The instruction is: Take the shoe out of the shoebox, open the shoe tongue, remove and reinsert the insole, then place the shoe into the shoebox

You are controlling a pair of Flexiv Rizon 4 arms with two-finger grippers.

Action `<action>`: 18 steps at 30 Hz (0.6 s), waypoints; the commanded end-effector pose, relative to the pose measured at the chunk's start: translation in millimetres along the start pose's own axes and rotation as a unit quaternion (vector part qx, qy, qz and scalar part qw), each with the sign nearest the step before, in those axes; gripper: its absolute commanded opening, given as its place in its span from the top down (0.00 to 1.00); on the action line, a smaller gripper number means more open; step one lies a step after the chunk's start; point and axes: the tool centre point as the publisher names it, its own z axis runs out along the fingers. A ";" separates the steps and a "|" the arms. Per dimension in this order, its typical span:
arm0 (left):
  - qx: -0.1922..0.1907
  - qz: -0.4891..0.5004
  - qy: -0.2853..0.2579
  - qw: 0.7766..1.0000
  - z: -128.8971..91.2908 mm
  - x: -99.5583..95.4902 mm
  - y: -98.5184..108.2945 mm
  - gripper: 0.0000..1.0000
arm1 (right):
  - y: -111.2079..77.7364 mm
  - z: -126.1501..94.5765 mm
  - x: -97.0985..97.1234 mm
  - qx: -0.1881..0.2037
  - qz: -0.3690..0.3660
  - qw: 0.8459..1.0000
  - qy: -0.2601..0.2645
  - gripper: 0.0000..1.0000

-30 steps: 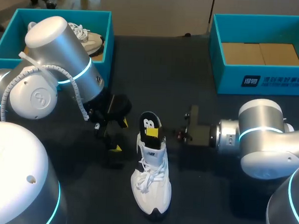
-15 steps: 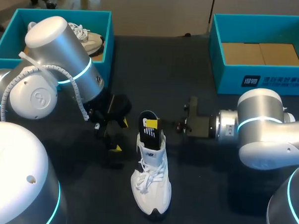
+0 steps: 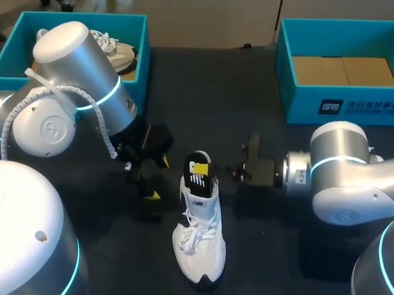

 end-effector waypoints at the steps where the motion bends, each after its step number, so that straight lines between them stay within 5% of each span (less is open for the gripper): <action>1: 0.000 0.000 -0.001 1.000 -0.4 1.2 0.2 0.00 | -9.4 -0.6 2.5 0.002 0.004 1.000 -0.003 1.00; 12: 0.000 0.000 -0.001 1.000 -0.4 1.2 0.2 0.00 | -18.2 0.3 3.8 0.015 0.015 1.000 -0.015 1.00; 15: 0.000 0.000 -0.001 1.000 -0.4 1.2 0.2 0.00 | -11.0 -1.7 7.4 0.009 0.003 1.000 -0.018 0.68; 18: 0.000 0.000 -0.001 1.000 -0.4 1.2 0.2 0.00 | -4.1 -2.7 10.9 0.006 -0.009 1.000 -0.018 0.61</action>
